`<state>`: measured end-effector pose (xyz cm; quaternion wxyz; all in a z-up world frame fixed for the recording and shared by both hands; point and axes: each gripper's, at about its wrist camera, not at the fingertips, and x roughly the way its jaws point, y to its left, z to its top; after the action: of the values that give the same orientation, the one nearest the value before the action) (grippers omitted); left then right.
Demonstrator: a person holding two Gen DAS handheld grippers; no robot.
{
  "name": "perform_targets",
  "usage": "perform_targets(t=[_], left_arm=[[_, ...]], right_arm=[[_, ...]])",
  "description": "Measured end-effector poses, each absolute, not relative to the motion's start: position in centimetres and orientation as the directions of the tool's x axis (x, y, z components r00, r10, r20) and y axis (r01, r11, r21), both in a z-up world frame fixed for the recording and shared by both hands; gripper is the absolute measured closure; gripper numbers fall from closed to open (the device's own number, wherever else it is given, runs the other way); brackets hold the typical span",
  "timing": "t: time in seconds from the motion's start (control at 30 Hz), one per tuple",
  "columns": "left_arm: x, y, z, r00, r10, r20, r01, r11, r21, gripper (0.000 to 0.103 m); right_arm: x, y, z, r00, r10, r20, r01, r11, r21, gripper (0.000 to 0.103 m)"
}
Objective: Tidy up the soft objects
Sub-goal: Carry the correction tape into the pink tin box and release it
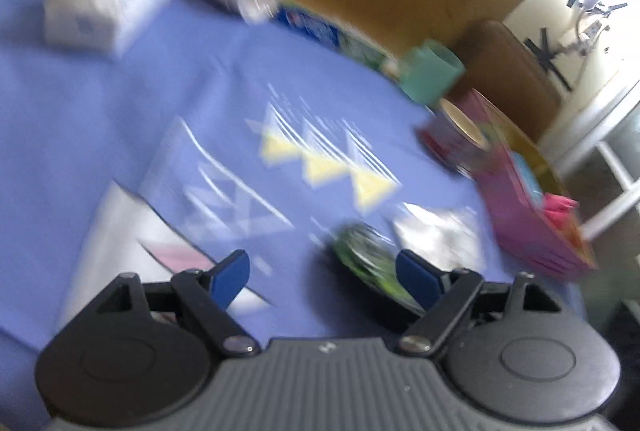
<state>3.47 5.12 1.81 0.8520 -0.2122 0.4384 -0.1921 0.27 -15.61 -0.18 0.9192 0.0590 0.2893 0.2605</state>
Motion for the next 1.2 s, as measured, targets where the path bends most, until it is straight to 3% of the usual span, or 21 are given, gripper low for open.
perform_targets(t=[0.07,0.13,0.33,0.53,0.83,0.97,1.2], left_arm=[[3.1,4.1,1.8,0.54,-0.519,-0.662,0.148,0.833,-0.533,0.033],[3.4,2.9,1.7,0.531,-0.514,-0.673,0.161,0.842,-0.516,0.057],[4.1,-2.3,5.3,0.53,-0.553,-0.643,0.283,0.83,-0.48,0.058],[6.7,-12.8,9.8,0.514,-0.635,-0.576,0.484,0.77,-0.417,0.06],[9.6,-25.6,9.2,0.456,-0.689,-0.563,0.587,0.708,-0.392,0.059],[10.3,-26.3,8.6,0.486,-0.658,-0.575,0.574,0.737,-0.357,0.058],[9.8,-19.0,9.0,0.549,-0.596,-0.586,0.54,0.788,-0.296,0.055]], right_arm=[[0.0,-16.0,-0.4,0.683,0.537,-0.495,-0.448,0.844,0.297,0.063],[-0.5,-16.3,-0.4,0.677,0.555,-0.482,-0.453,0.832,0.321,0.063],[-2.2,-19.2,1.4,0.765,0.509,-0.394,-0.429,0.859,0.278,0.063],[-2.4,-25.8,4.4,0.906,0.332,-0.263,-0.28,0.935,0.216,0.063],[0.9,-35.5,4.3,0.966,0.013,-0.259,0.019,0.992,0.122,0.062],[3.9,-38.6,3.1,0.943,-0.15,-0.296,0.162,0.987,0.014,0.056],[1.8,-40.9,3.4,0.952,-0.159,-0.26,0.196,0.973,0.122,0.056]])
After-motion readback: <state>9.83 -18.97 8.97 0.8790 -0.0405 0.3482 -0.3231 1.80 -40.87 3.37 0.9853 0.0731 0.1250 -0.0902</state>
